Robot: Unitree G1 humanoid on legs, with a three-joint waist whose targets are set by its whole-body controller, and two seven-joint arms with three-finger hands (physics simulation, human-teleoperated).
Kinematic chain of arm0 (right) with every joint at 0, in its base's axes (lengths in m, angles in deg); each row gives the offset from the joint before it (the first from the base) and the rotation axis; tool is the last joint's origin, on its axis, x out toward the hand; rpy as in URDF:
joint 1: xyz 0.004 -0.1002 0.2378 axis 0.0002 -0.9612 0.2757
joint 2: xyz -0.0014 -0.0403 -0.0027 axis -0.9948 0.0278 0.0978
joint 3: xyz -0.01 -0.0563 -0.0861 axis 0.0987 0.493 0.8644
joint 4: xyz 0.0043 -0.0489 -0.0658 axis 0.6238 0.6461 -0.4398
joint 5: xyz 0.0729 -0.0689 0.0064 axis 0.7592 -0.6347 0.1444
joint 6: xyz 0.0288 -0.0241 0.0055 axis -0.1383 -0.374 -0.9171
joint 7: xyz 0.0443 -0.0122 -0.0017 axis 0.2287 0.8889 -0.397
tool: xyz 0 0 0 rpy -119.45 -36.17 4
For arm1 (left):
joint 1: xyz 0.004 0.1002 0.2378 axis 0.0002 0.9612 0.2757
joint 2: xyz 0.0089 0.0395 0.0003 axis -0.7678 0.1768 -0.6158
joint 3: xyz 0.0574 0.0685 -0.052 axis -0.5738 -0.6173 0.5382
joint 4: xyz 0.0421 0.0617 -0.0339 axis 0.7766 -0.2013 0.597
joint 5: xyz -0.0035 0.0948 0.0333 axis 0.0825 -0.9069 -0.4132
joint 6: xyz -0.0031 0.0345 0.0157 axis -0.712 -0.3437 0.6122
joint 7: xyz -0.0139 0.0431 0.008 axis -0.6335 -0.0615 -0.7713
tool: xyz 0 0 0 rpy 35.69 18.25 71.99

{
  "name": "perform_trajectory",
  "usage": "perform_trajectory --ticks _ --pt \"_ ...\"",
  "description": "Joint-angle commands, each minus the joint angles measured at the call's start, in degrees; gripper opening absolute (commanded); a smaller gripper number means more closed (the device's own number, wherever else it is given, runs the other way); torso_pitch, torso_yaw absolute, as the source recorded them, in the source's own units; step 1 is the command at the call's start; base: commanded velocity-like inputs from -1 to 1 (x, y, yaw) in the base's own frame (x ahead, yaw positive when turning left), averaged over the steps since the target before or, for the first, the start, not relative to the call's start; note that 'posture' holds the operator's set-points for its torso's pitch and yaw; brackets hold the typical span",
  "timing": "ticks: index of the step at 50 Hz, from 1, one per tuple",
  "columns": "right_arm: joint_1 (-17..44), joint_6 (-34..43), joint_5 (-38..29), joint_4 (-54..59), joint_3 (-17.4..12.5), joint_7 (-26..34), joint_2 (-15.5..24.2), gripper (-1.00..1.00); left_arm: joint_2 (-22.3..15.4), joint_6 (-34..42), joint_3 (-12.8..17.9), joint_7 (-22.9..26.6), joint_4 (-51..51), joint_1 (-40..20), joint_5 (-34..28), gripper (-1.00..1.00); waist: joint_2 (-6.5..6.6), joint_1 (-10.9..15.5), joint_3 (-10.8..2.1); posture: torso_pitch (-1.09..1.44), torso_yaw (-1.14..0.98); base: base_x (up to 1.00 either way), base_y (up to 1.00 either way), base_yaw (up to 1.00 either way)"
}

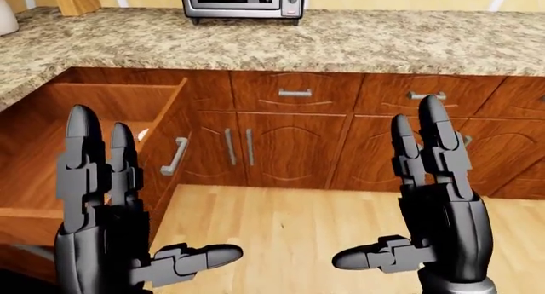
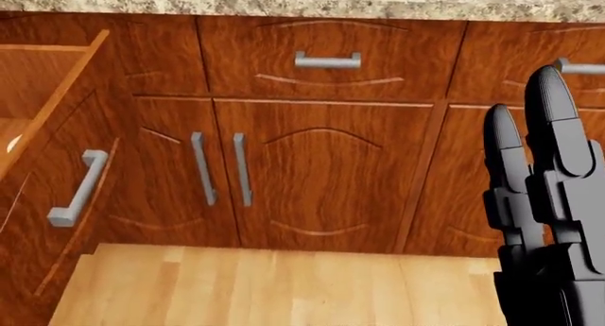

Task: Close the right drawer.

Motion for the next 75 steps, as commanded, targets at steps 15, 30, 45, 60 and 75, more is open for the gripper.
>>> perform_trajectory --ticks 15,30,45,60,75 --pt "0.19 -1.25 0.08 -1.35 -0.21 -0.15 0.16 1.00 -0.01 -1.57 -0.36 0.02 1.48 -0.19 -0.01 1.00 6.35 -0.69 -1.58 0.00 0.00 0.00 0.40 0.00" --pt "0.23 -1.36 -0.03 -1.03 0.00 0.00 0.24 1.00 -0.03 -1.56 -0.40 -0.11 1.53 -0.16 0.00 1.00 -2.78 -0.39 -1.02 0.00 0.00 0.00 0.40 0.00" --pt "0.16 -1.49 -0.18 -0.89 0.20 0.03 0.32 1.00 -0.13 -2.09 -0.70 -0.14 1.11 0.02 -0.33 1.00 4.95 0.58 -0.75 0.00 0.00 0.00 0.36 0.00" --pt "-0.22 -1.80 -0.06 -0.89 0.36 0.08 0.42 1.00 -0.19 -2.14 -0.88 -0.28 1.29 0.22 -0.43 1.00 -0.67 -0.88 -0.45 0.00 0.00 0.00 0.27 0.00" --pt "-0.01 -1.88 -0.14 -0.65 0.38 -0.03 0.40 1.00 -0.21 -2.04 -0.77 -0.27 1.21 0.03 -0.30 1.00 4.06 0.44 -0.84 0.00 0.00 0.00 0.23 0.00"
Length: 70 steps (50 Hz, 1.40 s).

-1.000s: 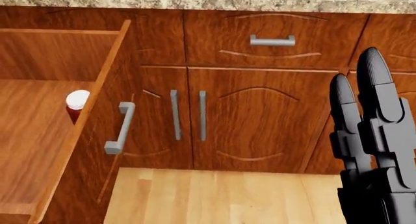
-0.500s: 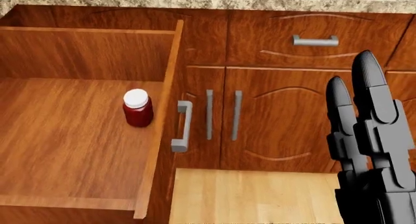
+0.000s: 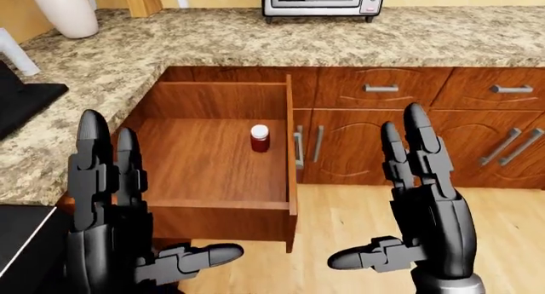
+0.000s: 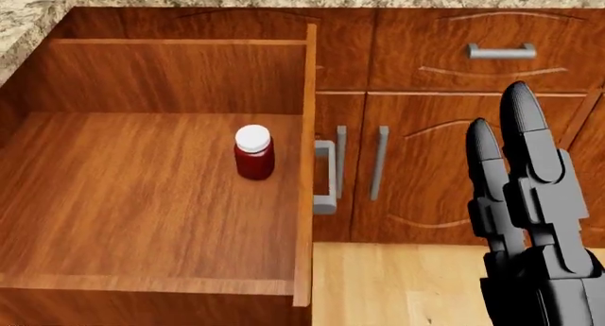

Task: Close the right drawer.

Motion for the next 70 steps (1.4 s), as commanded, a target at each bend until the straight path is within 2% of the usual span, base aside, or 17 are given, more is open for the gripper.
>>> perform_trajectory --ticks 1,7,9,11,22,23,24,29,31,33,36,40,44,48,49,57,70 --pt "0.64 -2.04 0.18 -2.84 -0.44 -0.44 0.10 1.00 0.04 -1.81 -0.32 0.21 2.67 -0.59 0.10 1.00 -0.20 -0.15 -0.52 0.00 0.00 0.00 0.23 0.00" --pt "0.68 -2.08 0.23 -2.80 -0.59 -0.53 0.08 1.00 0.04 -1.98 -0.35 0.22 2.60 -0.51 0.03 1.00 -3.61 -0.34 -0.04 0.00 0.00 0.00 0.22 0.00" --pt "0.63 -2.17 0.10 -2.78 -0.48 -0.49 0.09 1.00 0.05 -1.90 -0.34 0.20 2.57 -0.57 0.02 1.00 -6.43 -0.08 0.01 0.00 0.00 0.00 0.12 0.00" --pt "0.64 -2.20 0.23 -2.83 -0.62 -0.51 0.07 1.00 0.05 -1.94 -0.33 0.21 2.57 -0.56 0.04 1.00 -4.52 0.34 -0.63 0.00 0.00 0.00 0.00 0.00" --pt "0.49 -2.06 0.06 -3.02 -0.50 -0.44 0.09 1.00 0.04 -2.02 -0.47 0.13 2.45 -0.53 -0.09 1.00 -2.40 -0.14 -3.12 0.00 0.00 0.00 0.01 0.00" --pt "0.45 -2.05 0.07 -3.10 -0.49 -0.43 0.09 1.00 0.03 -2.07 -0.51 0.14 2.49 -0.45 -0.07 1.00 -2.69 -0.30 -1.44 0.00 0.00 0.04 0.16 0.00" --pt "0.46 -2.05 0.17 -3.11 -0.52 -0.43 0.07 1.00 0.02 -2.09 -0.45 0.14 2.54 -0.42 0.00 1.00 -2.37 -0.51 -1.04 0.00 0.00 0.05 0.18 0.00" --pt "0.62 -1.87 0.04 -3.10 -0.38 -0.49 0.06 1.00 0.02 -2.11 -0.50 0.10 2.51 -0.43 -0.09 1.00 -2.72 -0.53 -1.18 0.00 0.00 0.05 0.18 0.00" --pt "0.70 -1.95 0.01 -2.86 -0.37 -0.54 0.07 1.00 0.01 -2.11 -0.41 0.10 2.38 -0.50 -0.01 1.00 -1.36 -0.65 -0.58 0.00 0.00 0.05 0.17 0.00" --pt "0.75 -1.90 -0.04 -2.85 -0.32 -0.54 0.10 1.00 0.02 -2.14 -0.45 0.11 2.39 -0.48 -0.04 1.00 1.45 -0.58 -0.86 0.00 0.00 0.04 0.18 0.00" --pt "0.84 -1.93 -0.07 -2.38 -0.22 -0.58 0.12 1.00 -0.01 -2.30 -0.59 0.09 2.20 -0.44 -0.12 1.00 1.05 -0.10 0.01 0.00 0.00 0.05 0.17 0.00" --pt "0.59 -2.35 0.74 -2.65 -0.59 -0.58 0.03 1.00 -0.01 -2.39 -0.58 0.08 2.23 -0.37 -0.11 1.00 -0.86 -0.03 0.34 0.00 0.00 0.03 0.10 0.00" --pt "0.48 -2.65 0.74 -2.51 -0.49 -0.66 0.01 1.00 -0.02 -2.42 -0.53 0.10 2.18 -0.37 -0.06 1.00 -1.99 0.44 -0.34 0.00 0.00 0.00 0.00 0.00" --pt "0.36 -2.89 0.97 -2.57 -0.54 -0.72 0.01 1.00 -0.03 -2.38 -0.57 0.08 2.30 -0.28 -0.04 1.00 -5.89 1.36 -1.26 0.00 0.00 0.00 0.00 0.00" --pt "0.40 -2.84 0.98 -2.57 -0.67 -0.74 0.03 1.00 -0.03 -2.39 -0.55 0.08 2.29 -0.29 -0.03 1.00 -3.97 1.12 -0.59 0.00 0.00 0.00 0.00 0.00" --pt "0.60 -2.91 0.63 -2.38 -1.17 -0.93 -0.11 1.00 -0.09 -2.42 -0.70 0.05 2.22 -0.25 -0.12 1.00 -2.90 0.56 -2.13 0.00 0.00 0.00 0.00 0.00" --pt "4.51 2.93 2.14 -0.74 -5.79 -0.66 -1.09 1.00 -0.18 -2.30 -0.77 0.01 1.99 -0.40 -0.18 1.00 -2.60 0.10 -2.63 0.00 0.00 0.00 0.00 0.00"
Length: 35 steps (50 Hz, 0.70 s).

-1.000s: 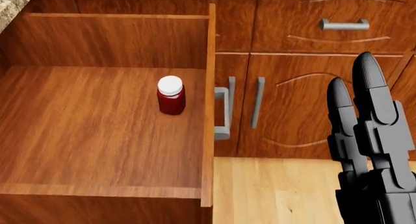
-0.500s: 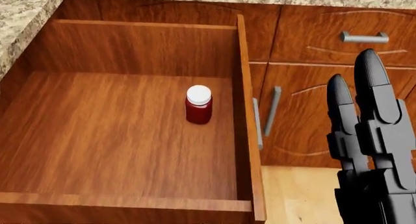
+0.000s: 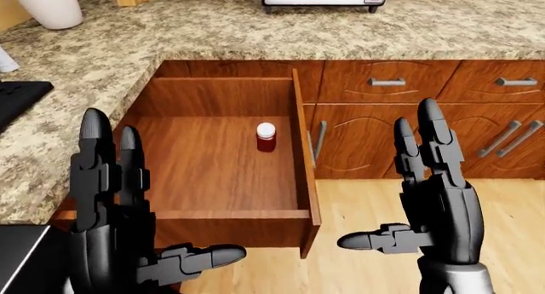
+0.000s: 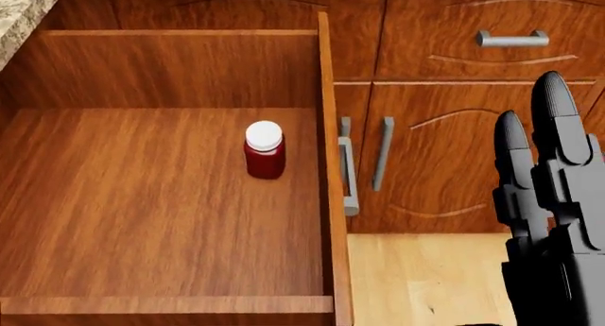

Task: Close the right drawer.

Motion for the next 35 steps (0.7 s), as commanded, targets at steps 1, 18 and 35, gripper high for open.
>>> perform_trajectory --ticks 1,18,35 --pt "1.03 -0.16 0.81 -2.62 -1.15 -0.02 0.00 1.00 -0.06 -1.39 0.05 -0.07 2.23 -0.29 0.06 1.00 -0.03 -0.02 -0.55 0.00 0.00 0.00 0.00 0.00" --pt "9.03 -3.29 3.90 12.72 -12.40 1.01 1.64 1.00 -0.18 -1.58 -0.28 -0.28 1.93 -0.25 -0.16 1.00 -0.27 -0.03 -0.36 0.00 0.00 0.00 0.00 0.00" --pt "20.61 -11.35 3.55 43.56 -11.12 -0.72 7.15 1.00 -0.17 -0.70 0.11 -0.45 2.34 -0.80 -0.11 1.00 -0.41 -0.12 -0.47 0.00 0.00 0.00 0.00 0.00"
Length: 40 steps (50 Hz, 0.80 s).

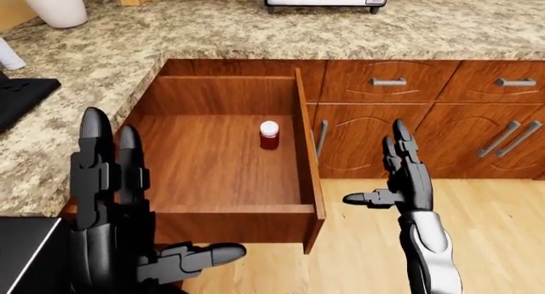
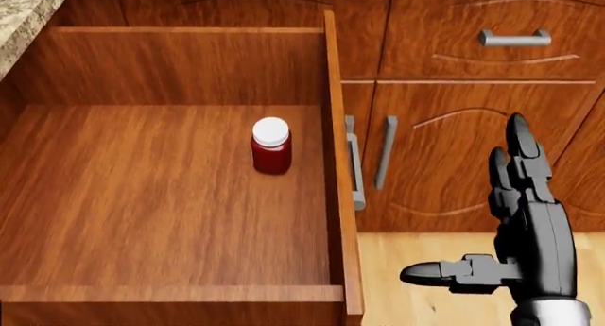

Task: Close the right drawer.

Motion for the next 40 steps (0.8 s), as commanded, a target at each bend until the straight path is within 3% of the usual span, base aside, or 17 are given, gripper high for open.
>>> perform_trajectory --ticks 1,8,15,29,40 --pt "2.05 -3.59 0.40 0.44 -0.04 -0.21 0.57 1.00 0.02 -1.23 0.36 0.02 2.24 -0.42 0.34 1.00 -0.08 0.00 -0.77 0.00 0.00 0.00 0.00 0.00" --pt "6.61 -8.91 0.04 15.86 1.70 -1.08 1.73 1.00 0.21 -1.42 0.47 0.21 2.23 -0.36 0.33 1.00 -0.05 0.05 -0.89 0.00 0.00 0.00 0.00 0.00" --pt "8.78 -10.76 -1.84 24.32 4.63 -0.12 1.22 1.00 0.14 -1.82 0.28 0.11 2.07 -0.15 0.20 1.00 -0.08 0.12 -1.03 0.00 0.00 0.00 0.00 0.00" --pt "13.53 -13.27 -5.09 34.66 7.31 0.20 0.37 1.00 0.24 -1.82 0.66 0.18 2.22 -0.14 0.49 1.00 -0.01 0.25 -1.20 0.00 0.00 0.00 0.00 0.00" --pt "14.05 -13.78 -6.79 36.45 8.76 1.82 -0.69 1.00 0.34 -2.02 0.77 0.27 1.98 -0.13 0.45 1.00 -0.18 0.36 -1.28 0.00 0.00 0.00 0.00 0.00"
